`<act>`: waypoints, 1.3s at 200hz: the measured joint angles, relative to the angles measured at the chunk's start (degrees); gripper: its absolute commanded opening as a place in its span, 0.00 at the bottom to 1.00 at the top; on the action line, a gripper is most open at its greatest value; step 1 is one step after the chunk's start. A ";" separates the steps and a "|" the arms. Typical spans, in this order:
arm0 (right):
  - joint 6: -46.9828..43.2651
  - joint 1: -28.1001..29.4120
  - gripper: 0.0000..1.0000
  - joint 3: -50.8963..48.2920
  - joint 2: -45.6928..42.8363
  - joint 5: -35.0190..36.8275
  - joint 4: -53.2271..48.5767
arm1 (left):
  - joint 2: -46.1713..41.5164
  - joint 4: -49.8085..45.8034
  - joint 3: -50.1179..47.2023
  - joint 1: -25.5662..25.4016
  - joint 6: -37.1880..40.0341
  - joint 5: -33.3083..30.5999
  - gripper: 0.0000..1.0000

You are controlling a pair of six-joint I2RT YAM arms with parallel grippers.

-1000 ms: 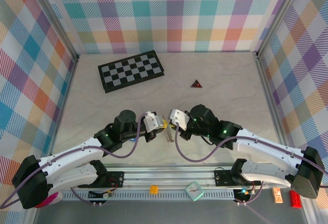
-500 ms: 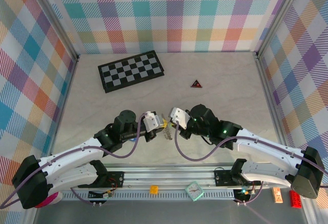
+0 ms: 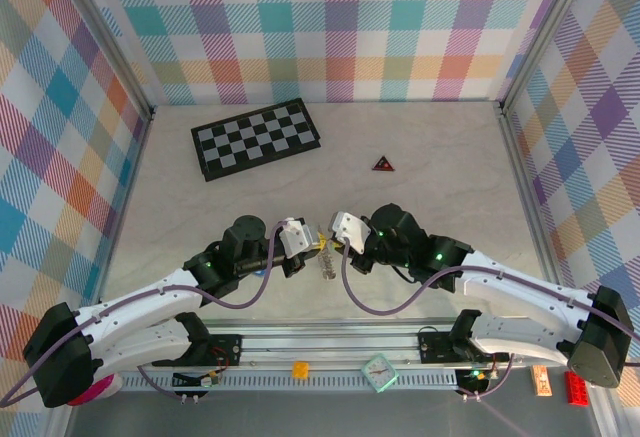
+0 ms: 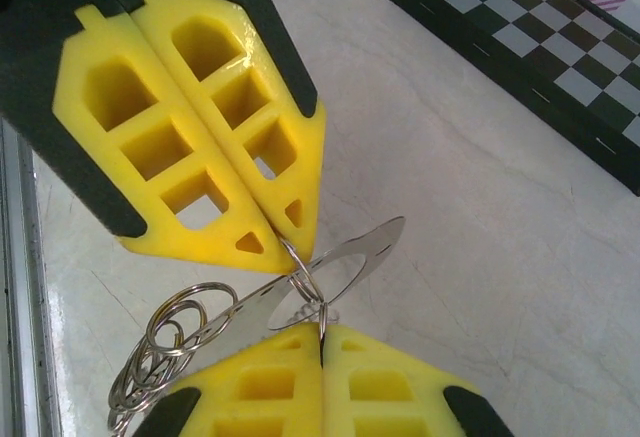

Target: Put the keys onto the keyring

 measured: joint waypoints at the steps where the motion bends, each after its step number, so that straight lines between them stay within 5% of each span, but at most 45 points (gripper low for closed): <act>1: 0.02 0.00 0.00 0.00 0.02 0.00 0.02 | 0.00 0.00 0.00 0.00 0.00 0.00 0.00; 260: 1.29 0.00 0.00 0.00 0.76 0.07 1.07 | 0.02 0.00 0.00 0.00 -0.02 -1.05 0.00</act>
